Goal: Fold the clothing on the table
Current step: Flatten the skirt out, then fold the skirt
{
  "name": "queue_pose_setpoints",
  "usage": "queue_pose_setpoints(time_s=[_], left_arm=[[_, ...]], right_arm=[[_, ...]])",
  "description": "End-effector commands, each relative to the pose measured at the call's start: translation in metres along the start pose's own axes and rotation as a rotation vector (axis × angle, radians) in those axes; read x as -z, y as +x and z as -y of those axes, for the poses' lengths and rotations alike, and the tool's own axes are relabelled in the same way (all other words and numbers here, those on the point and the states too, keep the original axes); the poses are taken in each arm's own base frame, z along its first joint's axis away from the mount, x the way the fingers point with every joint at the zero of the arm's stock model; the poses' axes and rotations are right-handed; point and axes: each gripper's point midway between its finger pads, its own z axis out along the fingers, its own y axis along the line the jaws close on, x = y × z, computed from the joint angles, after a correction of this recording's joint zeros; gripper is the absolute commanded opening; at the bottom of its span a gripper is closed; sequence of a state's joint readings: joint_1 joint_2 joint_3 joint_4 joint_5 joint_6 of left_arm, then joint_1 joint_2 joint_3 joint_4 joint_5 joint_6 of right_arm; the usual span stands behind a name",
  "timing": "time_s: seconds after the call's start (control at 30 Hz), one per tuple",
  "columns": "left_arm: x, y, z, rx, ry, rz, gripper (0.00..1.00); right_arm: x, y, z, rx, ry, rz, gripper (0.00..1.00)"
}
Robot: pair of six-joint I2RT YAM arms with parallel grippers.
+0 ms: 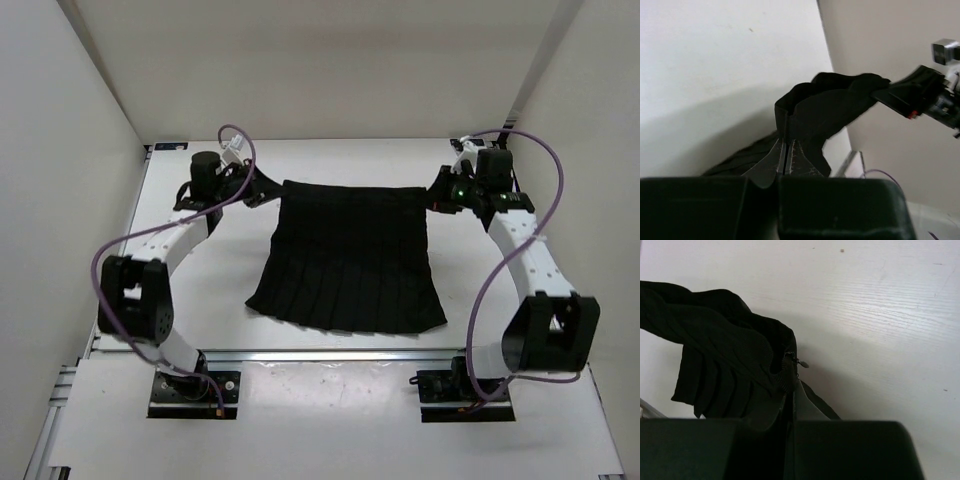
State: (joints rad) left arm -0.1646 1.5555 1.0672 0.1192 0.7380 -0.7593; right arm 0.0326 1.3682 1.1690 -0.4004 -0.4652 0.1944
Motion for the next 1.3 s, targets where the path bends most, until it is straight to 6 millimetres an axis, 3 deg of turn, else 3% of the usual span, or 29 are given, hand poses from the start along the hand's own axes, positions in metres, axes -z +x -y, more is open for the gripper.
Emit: queue_pose_setpoints(time_s=[0.0, 0.13, 0.17, 0.27, 0.33, 0.67, 0.73, 0.8, 0.83, 0.9, 0.93, 0.97, 1.03, 1.27], left_arm=[[-0.011, -0.051, 0.011, -0.107, -0.002, 0.106, 0.00], [-0.031, -0.067, 0.007, -0.115, 0.007, 0.112, 0.00], [-0.030, -0.071, 0.010, -0.104, 0.026, 0.114, 0.00], [-0.026, -0.079, 0.016, -0.109, 0.035, 0.134, 0.00], [-0.026, -0.079, 0.009, -0.107, 0.021, 0.128, 0.00], [0.001, -0.070, 0.012, -0.102, 0.040, 0.137, 0.00], [0.007, -0.058, 0.000, -0.077, 0.016, 0.124, 0.00], [0.013, -0.041, -0.004, -0.068, 0.000, 0.109, 0.00], [0.014, -0.026, -0.015, -0.048, -0.021, 0.089, 0.00], [0.017, -0.004, -0.018, -0.056, -0.036, 0.061, 0.00], [0.016, 0.017, -0.033, -0.035, -0.070, 0.030, 0.00], [0.017, 0.027, -0.027, -0.048, -0.059, 0.014, 0.00], [0.021, 0.056, -0.041, -0.019, -0.090, -0.015, 0.00], [0.026, 0.107, -0.059, 0.015, -0.149, -0.078, 0.00]], right_arm=[[0.004, -0.063, -0.007, 0.079, 0.012, 0.142, 0.00], [-0.011, -0.076, -0.008, 0.105, 0.016, 0.138, 0.00], [-0.011, -0.074, -0.017, 0.112, -0.004, 0.132, 0.00], [-0.002, -0.079, -0.018, 0.152, 0.018, 0.152, 0.00], [0.001, -0.077, -0.012, 0.146, 0.024, 0.151, 0.00], [0.011, -0.038, -0.011, 0.106, 0.004, 0.101, 0.00], [0.017, -0.033, -0.015, 0.114, -0.006, 0.102, 0.00], [0.016, -0.012, -0.011, 0.085, -0.008, 0.053, 0.00], [0.018, -0.004, -0.010, 0.077, -0.007, 0.036, 0.00], [0.013, 0.025, -0.005, 0.041, -0.011, -0.032, 0.00], [0.011, 0.035, -0.004, 0.027, -0.014, -0.054, 0.00], [0.009, 0.051, -0.002, 0.003, -0.012, -0.088, 0.00], [0.007, 0.072, 0.004, -0.022, -0.002, -0.122, 0.00], [-0.001, 0.094, 0.024, -0.062, 0.027, -0.176, 0.00]])
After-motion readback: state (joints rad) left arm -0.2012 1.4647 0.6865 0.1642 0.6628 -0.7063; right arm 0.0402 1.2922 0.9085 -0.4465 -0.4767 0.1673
